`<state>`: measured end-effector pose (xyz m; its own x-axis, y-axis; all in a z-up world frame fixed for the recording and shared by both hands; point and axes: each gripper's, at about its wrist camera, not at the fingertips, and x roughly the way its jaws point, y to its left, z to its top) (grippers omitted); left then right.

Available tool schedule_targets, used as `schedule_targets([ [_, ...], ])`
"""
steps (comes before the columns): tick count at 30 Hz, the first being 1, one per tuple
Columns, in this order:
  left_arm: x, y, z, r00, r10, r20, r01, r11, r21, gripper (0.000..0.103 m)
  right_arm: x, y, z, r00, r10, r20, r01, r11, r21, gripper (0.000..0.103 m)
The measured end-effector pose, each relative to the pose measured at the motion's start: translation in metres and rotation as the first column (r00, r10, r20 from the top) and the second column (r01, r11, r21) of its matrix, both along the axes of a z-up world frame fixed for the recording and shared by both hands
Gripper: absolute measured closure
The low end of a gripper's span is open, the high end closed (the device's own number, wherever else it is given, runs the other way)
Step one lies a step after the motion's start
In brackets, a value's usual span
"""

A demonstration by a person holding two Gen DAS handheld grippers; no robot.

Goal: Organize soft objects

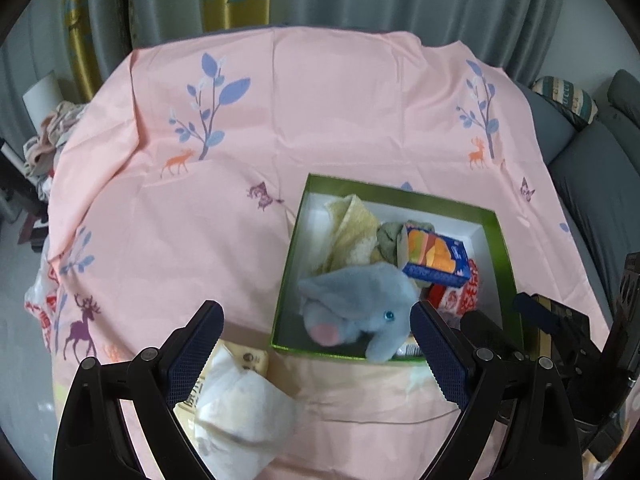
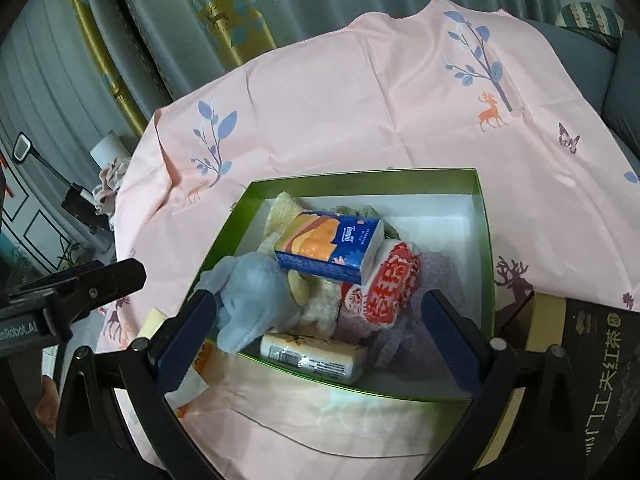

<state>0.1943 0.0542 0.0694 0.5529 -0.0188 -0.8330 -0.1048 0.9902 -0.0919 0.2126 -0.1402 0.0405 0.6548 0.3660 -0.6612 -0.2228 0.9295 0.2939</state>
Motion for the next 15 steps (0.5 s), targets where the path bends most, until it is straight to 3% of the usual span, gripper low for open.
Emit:
schedule_targets([
  [15,0.0079,-0.0032,-0.0072,0.999,0.010,-0.045,-0.008,0.999,0.040,0.008,0.0054,-0.0051,-0.0035,0.999,-0.036,-0.019,0.035,0.999,-0.037,0.001],
])
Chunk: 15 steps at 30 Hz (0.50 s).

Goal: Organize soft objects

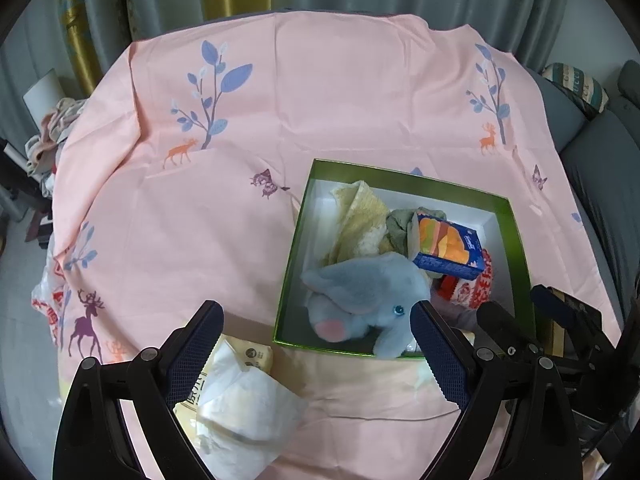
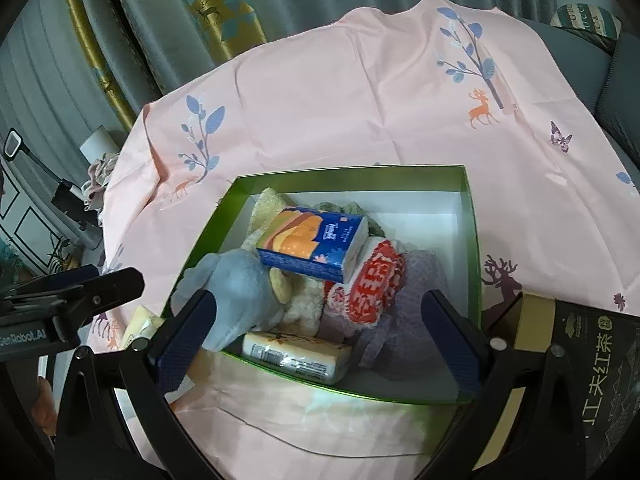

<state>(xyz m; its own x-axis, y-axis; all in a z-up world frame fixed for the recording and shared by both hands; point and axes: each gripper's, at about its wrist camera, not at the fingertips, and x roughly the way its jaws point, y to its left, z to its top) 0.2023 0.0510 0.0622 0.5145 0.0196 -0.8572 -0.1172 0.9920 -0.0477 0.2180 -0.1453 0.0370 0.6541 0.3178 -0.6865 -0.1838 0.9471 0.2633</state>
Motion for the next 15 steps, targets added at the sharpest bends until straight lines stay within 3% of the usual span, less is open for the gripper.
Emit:
schedule_targets([
  [15,0.0011,0.0014,-0.0031,1.000,0.012,-0.003,-0.012,1.000,0.015,0.008,0.0047,-0.0006,-0.0056,1.000,-0.022,-0.019,0.021,1.000,-0.019,0.001],
])
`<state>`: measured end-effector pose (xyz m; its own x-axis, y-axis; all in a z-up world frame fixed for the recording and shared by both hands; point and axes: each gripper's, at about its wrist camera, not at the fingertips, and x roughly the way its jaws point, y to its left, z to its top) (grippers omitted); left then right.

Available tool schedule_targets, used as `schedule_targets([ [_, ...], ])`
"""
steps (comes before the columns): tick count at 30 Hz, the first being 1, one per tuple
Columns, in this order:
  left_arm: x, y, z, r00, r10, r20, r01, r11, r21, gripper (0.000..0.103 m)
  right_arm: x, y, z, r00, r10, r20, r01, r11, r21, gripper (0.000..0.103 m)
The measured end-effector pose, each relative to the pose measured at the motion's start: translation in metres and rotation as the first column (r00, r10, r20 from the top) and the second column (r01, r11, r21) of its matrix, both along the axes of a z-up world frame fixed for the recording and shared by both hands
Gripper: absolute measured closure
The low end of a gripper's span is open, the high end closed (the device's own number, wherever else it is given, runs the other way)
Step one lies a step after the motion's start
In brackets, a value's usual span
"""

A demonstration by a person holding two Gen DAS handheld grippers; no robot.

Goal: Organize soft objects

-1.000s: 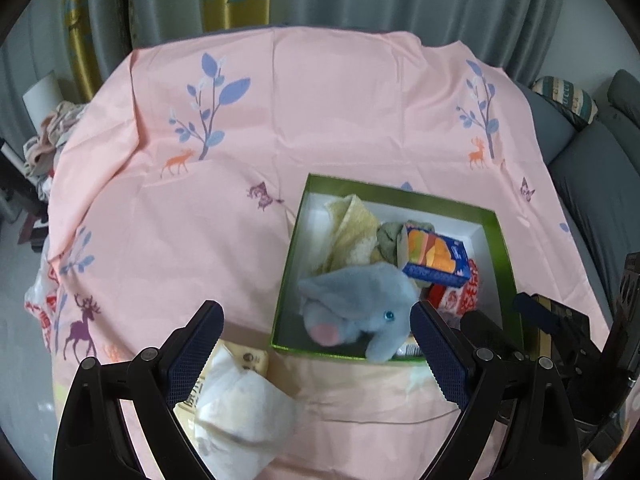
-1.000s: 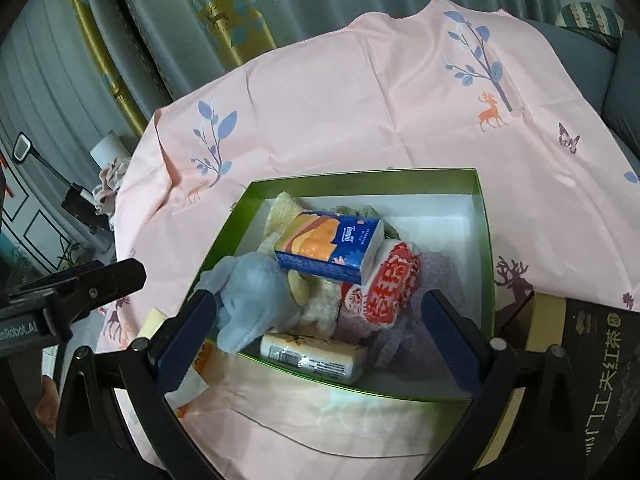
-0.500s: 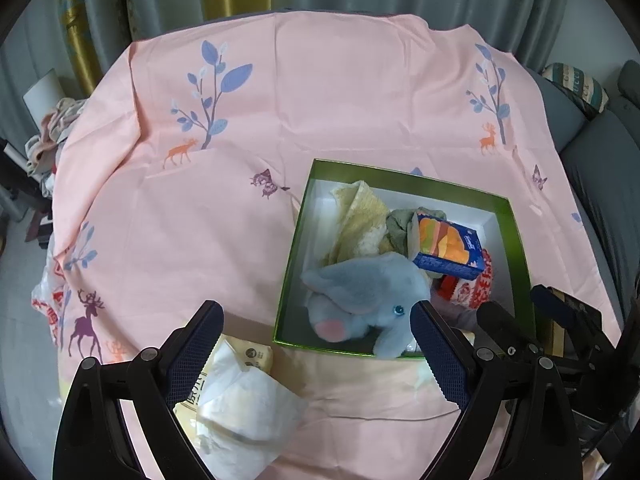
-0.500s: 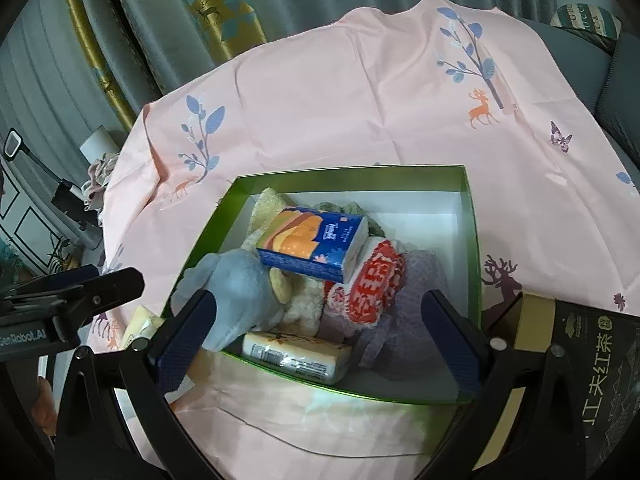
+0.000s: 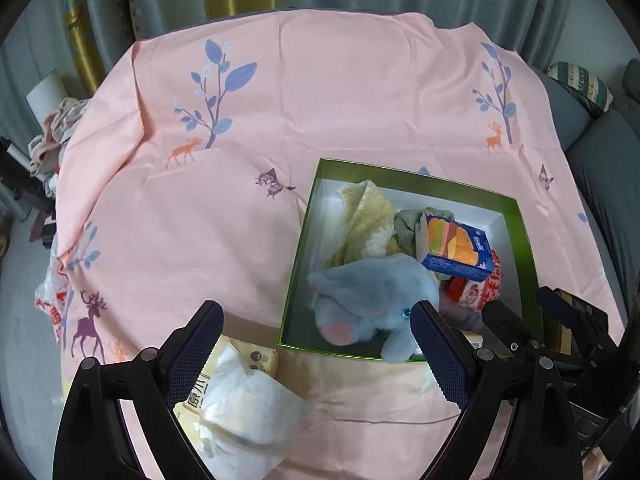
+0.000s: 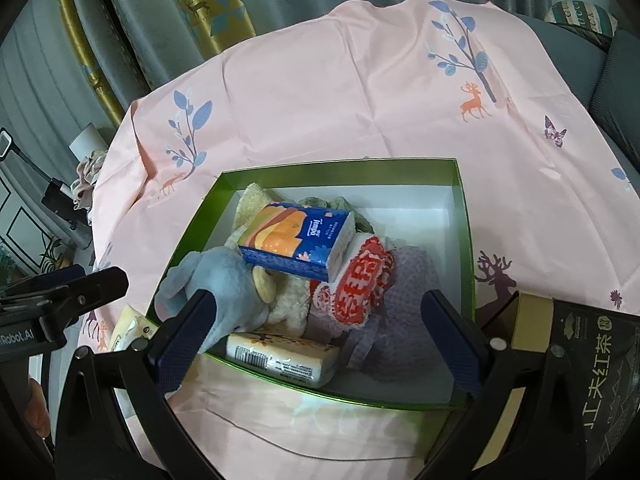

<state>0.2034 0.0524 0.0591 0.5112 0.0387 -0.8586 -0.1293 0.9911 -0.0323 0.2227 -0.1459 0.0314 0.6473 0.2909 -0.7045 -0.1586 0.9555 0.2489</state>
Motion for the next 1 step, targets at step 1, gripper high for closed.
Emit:
schedule_targets([
  [1,0.0006,0.0004,-0.0006,1.000,0.006,0.000,-0.006,1.000,0.006,0.008,0.0002,-0.0001,-0.0002,1.000,-0.001,0.000,0.001,1.000,-0.001,0.001],
])
